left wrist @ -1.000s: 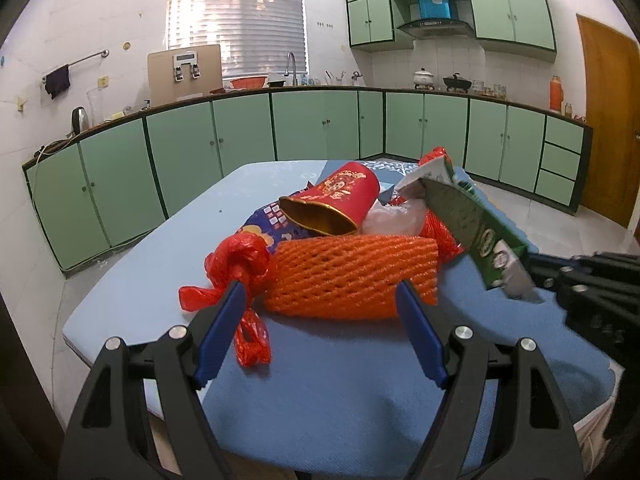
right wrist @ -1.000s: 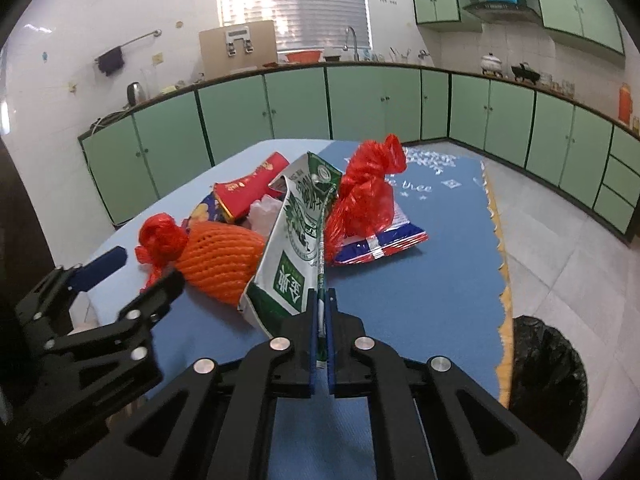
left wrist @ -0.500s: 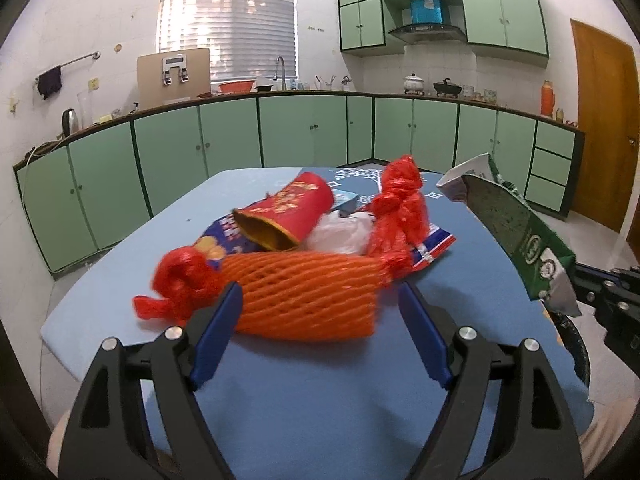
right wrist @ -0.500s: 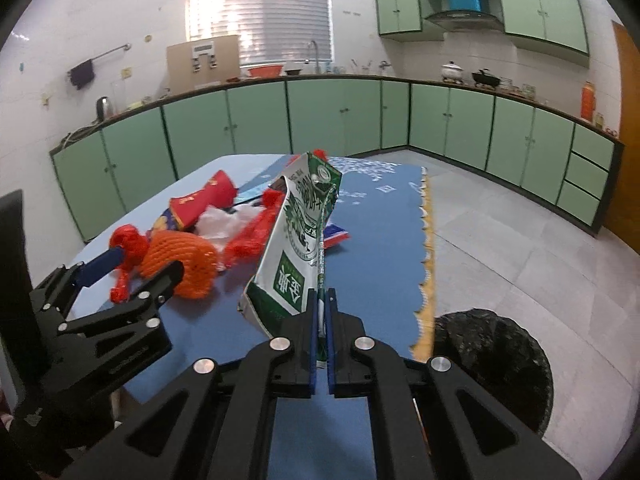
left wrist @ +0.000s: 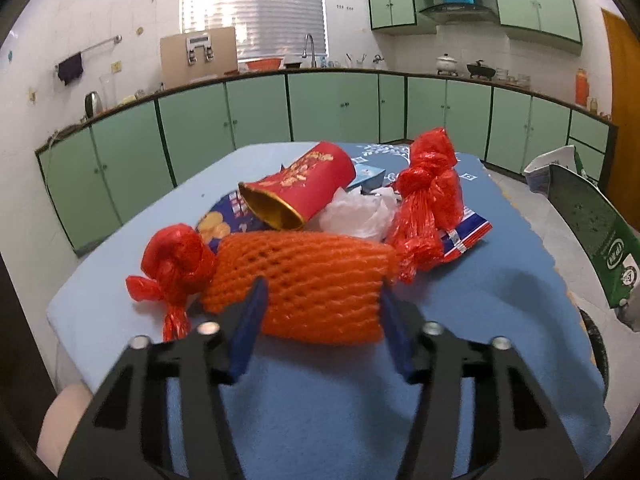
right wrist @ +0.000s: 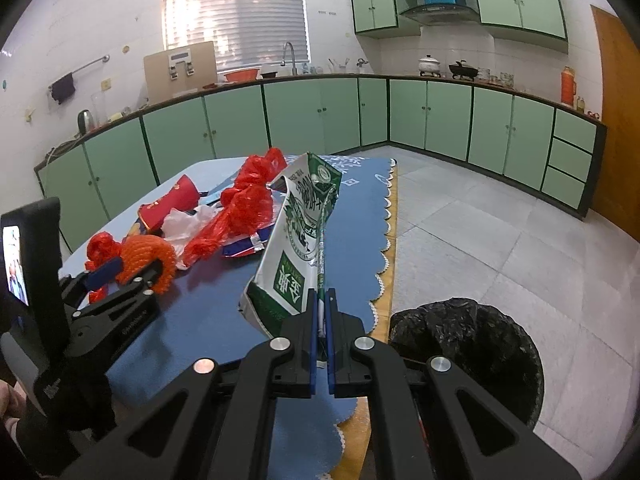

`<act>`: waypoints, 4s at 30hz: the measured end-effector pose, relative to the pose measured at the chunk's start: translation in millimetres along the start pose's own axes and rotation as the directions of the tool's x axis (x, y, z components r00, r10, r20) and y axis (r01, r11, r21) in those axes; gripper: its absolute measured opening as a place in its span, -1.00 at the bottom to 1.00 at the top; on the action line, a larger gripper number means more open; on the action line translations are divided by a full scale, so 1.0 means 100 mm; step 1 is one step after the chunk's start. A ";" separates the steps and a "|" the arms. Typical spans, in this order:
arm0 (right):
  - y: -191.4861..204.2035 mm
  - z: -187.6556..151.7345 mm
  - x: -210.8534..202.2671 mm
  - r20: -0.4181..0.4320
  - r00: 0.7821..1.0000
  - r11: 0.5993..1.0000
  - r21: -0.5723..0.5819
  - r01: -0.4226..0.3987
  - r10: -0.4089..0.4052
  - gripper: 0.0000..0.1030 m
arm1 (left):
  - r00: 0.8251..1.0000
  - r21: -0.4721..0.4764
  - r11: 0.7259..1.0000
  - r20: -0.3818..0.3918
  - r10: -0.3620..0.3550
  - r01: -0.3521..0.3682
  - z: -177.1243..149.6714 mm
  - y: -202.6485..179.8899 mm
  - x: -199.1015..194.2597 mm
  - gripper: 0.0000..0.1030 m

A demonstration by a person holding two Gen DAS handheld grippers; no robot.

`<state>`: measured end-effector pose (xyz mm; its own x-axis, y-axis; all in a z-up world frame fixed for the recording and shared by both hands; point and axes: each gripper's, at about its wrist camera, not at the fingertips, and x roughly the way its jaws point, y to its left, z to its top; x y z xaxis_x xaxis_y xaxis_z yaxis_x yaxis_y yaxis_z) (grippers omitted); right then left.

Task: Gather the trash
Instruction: 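Grasp the long orange foam net sleeve with the left tool while the right tool holds the carton, then carry carton and net over the black bin and open both tools, then move both tools back over the table toward the red plastic bags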

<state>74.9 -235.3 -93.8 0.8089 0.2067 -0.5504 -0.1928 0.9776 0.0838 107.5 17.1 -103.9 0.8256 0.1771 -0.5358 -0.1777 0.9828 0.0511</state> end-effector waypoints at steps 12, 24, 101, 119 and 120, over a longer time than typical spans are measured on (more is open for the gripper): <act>-0.02 0.00 -0.05 0.021 1.000 1.000 -0.001 0.000 0.000 -0.93 | 0.994 -0.019 0.996 0.063 -0.091 0.092 -0.02 0.25 -0.36 -0.85; -0.09 -0.06 -0.27 0.045 0.999 1.000 0.006 0.028 -0.028 -0.93 | 0.949 0.059 0.973 0.214 -0.231 0.224 0.07 0.19 -1.13 -0.87; 0.40 0.33 0.14 0.108 0.994 0.999 0.029 0.026 -0.028 0.77 | 1.000 -0.034 0.999 0.009 -0.007 0.007 0.18 0.83 0.01 0.55; 0.74 0.30 0.45 0.062 0.998 0.999 -0.012 -0.031 0.032 0.49 | 0.997 -0.098 0.995 -0.069 -0.038 0.032 0.06 0.91 0.35 -0.43; 0.75 0.30 0.46 0.061 0.998 0.999 -0.012 -0.034 0.035 0.47 | 0.997 -0.100 0.995 -0.062 -0.035 0.029 0.06 0.92 0.35 -0.45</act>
<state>114.1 -150.9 -87.7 0.8339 0.2424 -0.4958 -0.2267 0.9695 0.0927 123.4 113.9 -112.6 0.7966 0.1392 -0.5883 -0.2068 0.9772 -0.0487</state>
